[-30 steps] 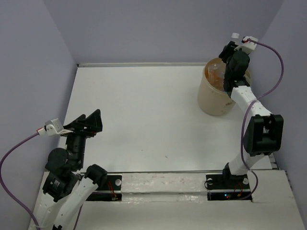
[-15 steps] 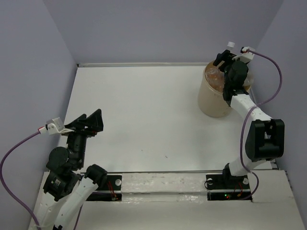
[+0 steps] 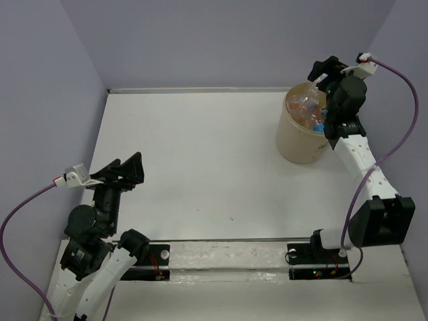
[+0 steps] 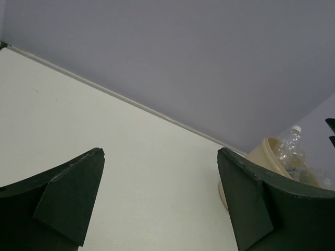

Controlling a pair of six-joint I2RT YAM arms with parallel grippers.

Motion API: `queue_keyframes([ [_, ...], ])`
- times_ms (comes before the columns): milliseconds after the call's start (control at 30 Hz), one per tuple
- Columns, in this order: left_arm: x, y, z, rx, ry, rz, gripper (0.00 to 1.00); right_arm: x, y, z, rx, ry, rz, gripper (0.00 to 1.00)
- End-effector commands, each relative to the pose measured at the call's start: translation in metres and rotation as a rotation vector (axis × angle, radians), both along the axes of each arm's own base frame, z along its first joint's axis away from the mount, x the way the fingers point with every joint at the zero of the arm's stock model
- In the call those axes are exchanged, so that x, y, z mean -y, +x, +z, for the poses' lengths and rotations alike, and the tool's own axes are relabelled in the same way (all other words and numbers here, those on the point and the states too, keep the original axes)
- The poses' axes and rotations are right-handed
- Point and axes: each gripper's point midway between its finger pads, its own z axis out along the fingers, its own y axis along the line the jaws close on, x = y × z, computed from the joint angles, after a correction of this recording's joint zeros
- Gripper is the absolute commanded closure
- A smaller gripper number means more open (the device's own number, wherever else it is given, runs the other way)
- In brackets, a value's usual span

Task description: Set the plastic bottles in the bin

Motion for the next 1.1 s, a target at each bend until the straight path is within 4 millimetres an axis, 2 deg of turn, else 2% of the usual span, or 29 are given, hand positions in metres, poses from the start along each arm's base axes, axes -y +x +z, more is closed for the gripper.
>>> queue_keyframes([
  [0, 0.003, 0.003, 0.008, 0.031, 0.008, -0.006, 0.01, 0.0, -0.04, 0.04, 0.099, 0.064, 0.011, 0.2],
  [33, 0.003, 0.003, 0.009, 0.031, 0.008, -0.008, 0.01, 0.0, -0.048, 0.042, 0.106, 0.076, 0.013, 0.22],
  [67, 0.004, 0.003, 0.008, 0.032, 0.008, -0.009, 0.01, 0.0, -0.066, 0.041, 0.115, 0.088, 0.019, 0.34],
  [133, 0.004, 0.004, 0.008, 0.031, 0.011, -0.012, 0.01, -0.005, -0.085, 0.038, 0.129, 0.14, 0.055, 0.52],
  [167, 0.006, 0.004, 0.008, 0.031, 0.012, -0.018, 0.01, -0.015, -0.103, 0.032, 0.127, 0.153, 0.113, 0.75],
  [233, 0.009, 0.005, 0.008, 0.032, 0.022, -0.03, 0.01, -0.031, -0.12, 0.023, 0.118, 0.207, 0.206, 0.9],
  [267, 0.01, 0.005, 0.008, 0.032, 0.025, -0.036, 0.01, -0.051, -0.13, 0.017, 0.099, 0.204, 0.322, 0.94],
  [300, 0.014, 0.006, 0.008, 0.031, 0.034, -0.052, 0.01, -0.078, -0.149, 0.006, 0.068, 0.215, 0.465, 0.94],
  [333, 0.016, 0.007, 0.008, 0.03, 0.037, -0.061, 0.01, -0.083, -0.156, 0.002, 0.063, 0.227, 0.485, 0.94],
  [367, 0.018, 0.007, 0.009, 0.033, 0.039, -0.071, 0.01, -0.107, -0.171, -0.004, 0.046, 0.208, 0.62, 0.94],
  [400, 0.019, 0.007, 0.009, 0.036, 0.042, -0.078, 0.01, -0.114, -0.182, -0.008, 0.043, 0.204, 0.672, 0.94],
  [433, 0.023, 0.006, 0.011, 0.05, 0.042, -0.101, 0.01, -0.13, -0.204, -0.015, 0.031, 0.2, 0.771, 0.94],
  [467, 0.026, 0.005, 0.011, 0.058, 0.042, -0.117, 0.01, -0.135, -0.221, -0.019, 0.037, 0.186, 0.815, 0.94],
  [500, 0.026, 0.005, 0.011, 0.061, 0.042, -0.117, 0.01, -0.139, -0.225, -0.023, 0.017, 0.183, 0.849, 0.92],
  [533, 0.03, 0.004, 0.012, 0.065, 0.042, -0.137, 0.01, -0.145, -0.247, -0.02, 0.042, 0.15, 0.904, 0.86],
  [567, 0.031, 0.004, 0.013, 0.066, 0.044, -0.146, 0.01, -0.146, -0.258, -0.019, 0.051, 0.137, 0.922, 0.8],
  [600, 0.035, 0.002, 0.017, 0.073, 0.046, -0.17, 0.01, -0.147, -0.268, -0.022, 0.044, 0.125, 0.937, 0.69],
  [633, 0.037, 0.001, 0.019, 0.073, 0.048, -0.181, 0.01, -0.147, -0.287, -0.014, 0.089, 0.097, 0.954, 0.56],
  [667, 0.038, 0.0, 0.019, 0.069, 0.052, -0.193, 0.01, -0.146, -0.295, -0.013, 0.089, 0.087, 0.956, 0.04],
  [700, 0.039, -0.002, 0.022, 0.07, 0.054, -0.202, 0.01, -0.145, -0.301, -0.02, 0.056, 0.092, 0.947, 0.0],
  [800, 0.039, -0.017, 0.044, 0.111, 0.053, -0.241, 0.01, -0.135, -0.321, -0.019, 0.061, 0.039, 0.894, 0.0],
  [900, 0.035, -0.031, 0.058, 0.144, 0.036, -0.259, 0.01, -0.124, -0.331, -0.015, 0.091, 0.005, 0.828, 0.0],
  [1067, 0.026, -0.049, 0.073, 0.202, 0.013, -0.263, 0.01, -0.109, -0.337, -0.005, 0.155, 0.007, 0.736, 0.0],
])
